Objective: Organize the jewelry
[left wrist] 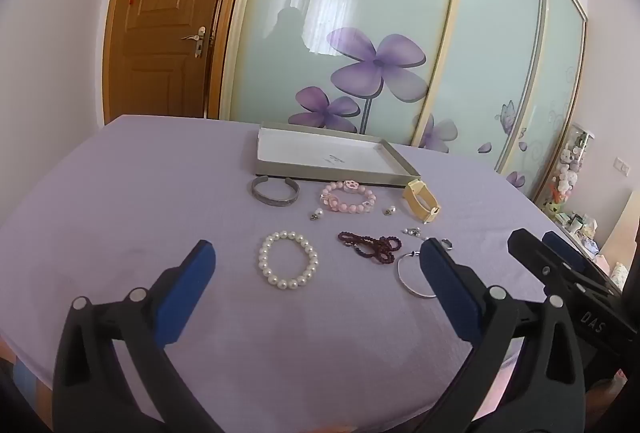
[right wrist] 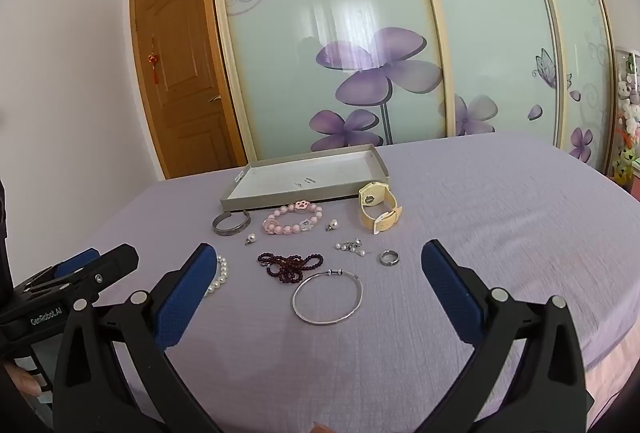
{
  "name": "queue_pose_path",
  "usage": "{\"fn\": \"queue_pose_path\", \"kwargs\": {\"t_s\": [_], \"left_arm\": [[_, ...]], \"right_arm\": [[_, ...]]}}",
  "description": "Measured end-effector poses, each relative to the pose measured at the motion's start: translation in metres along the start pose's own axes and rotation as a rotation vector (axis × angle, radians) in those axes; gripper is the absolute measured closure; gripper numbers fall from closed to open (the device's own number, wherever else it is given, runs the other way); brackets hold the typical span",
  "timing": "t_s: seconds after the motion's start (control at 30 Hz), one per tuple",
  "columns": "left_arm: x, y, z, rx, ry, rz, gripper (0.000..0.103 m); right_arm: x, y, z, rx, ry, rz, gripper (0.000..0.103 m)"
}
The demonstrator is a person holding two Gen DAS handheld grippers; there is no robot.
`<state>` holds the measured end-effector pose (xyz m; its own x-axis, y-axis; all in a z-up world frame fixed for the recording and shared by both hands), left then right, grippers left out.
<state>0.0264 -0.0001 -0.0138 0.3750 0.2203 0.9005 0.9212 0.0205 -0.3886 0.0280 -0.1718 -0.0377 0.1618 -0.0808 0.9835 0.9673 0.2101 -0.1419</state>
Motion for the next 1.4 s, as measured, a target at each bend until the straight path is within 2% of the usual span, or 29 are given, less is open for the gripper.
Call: {"fn": "queue_pose_path", "kwargs": {"t_s": [1.4], "left_arm": [[0.0,0.0001,-0.0005,0.002,-0.004,0.003,0.002]], "right_arm": [[0.0016,-0.0002,0.001,-0.001,0.007,-0.003,0.001]]}}
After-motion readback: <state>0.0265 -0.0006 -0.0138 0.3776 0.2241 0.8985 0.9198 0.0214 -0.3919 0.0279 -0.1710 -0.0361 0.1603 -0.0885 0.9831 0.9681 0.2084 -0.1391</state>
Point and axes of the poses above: each gripper's, at about its wrist camera, not at the fingertips, and y roughly the way its jaws point, z to its left, x to its top, the point moved 3 cm from there along y, roughly the way its jaws point, and after that the axes turned 5 degrees about -z, right-handed, at the moved point
